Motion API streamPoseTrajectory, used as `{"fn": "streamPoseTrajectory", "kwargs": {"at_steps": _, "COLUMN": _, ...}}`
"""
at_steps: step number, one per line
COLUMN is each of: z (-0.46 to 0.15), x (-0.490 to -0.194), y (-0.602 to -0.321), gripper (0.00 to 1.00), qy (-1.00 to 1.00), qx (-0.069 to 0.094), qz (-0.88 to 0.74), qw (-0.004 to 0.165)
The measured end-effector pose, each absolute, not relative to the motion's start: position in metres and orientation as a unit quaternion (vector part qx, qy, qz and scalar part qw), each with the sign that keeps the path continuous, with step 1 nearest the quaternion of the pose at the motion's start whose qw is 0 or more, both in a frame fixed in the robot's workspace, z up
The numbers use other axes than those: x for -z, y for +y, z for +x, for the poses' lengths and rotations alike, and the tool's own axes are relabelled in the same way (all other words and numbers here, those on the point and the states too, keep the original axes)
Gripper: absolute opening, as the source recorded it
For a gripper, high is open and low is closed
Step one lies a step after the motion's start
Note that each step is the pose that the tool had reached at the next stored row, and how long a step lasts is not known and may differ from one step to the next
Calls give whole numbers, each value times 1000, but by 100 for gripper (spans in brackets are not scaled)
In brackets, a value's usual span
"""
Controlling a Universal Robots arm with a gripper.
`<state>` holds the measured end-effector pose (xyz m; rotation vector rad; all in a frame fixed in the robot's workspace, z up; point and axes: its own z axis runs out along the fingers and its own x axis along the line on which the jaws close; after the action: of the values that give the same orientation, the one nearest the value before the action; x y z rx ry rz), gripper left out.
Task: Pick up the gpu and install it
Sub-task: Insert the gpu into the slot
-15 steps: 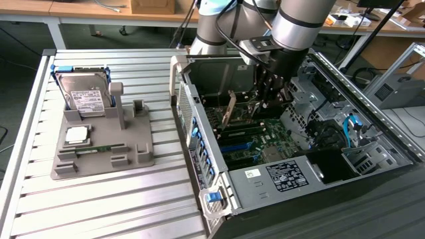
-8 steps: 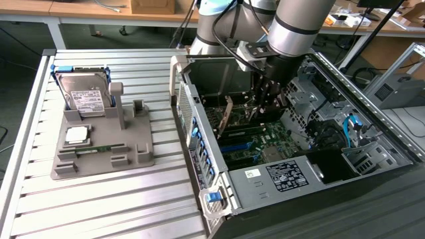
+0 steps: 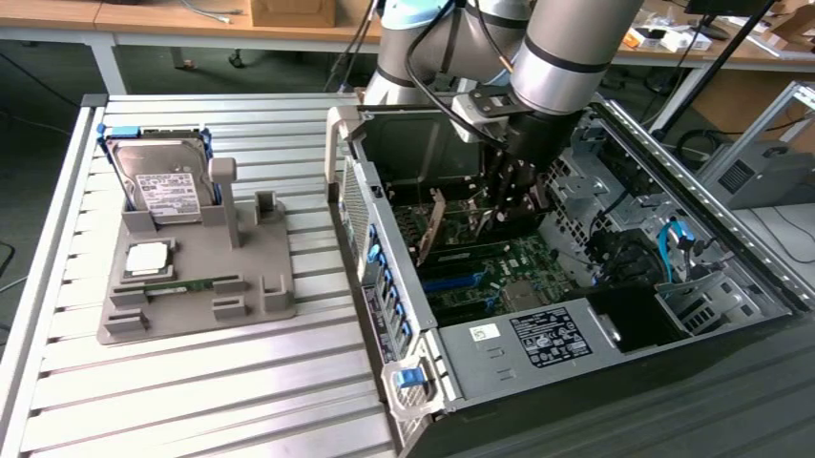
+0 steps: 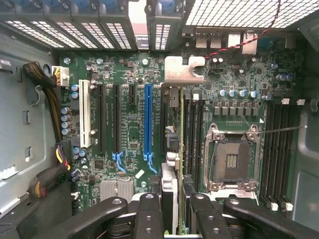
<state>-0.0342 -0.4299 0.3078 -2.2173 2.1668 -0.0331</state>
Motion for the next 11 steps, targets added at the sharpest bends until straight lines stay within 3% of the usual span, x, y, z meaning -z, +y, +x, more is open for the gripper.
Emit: {"fn": "streamPoseTrajectory", "kwargs": {"at_steps": 11, "z": -36, "x": -303, "y": -432, "gripper": 27, "qy": 699, "qx": 12, "qz": -715, "qw": 19}}
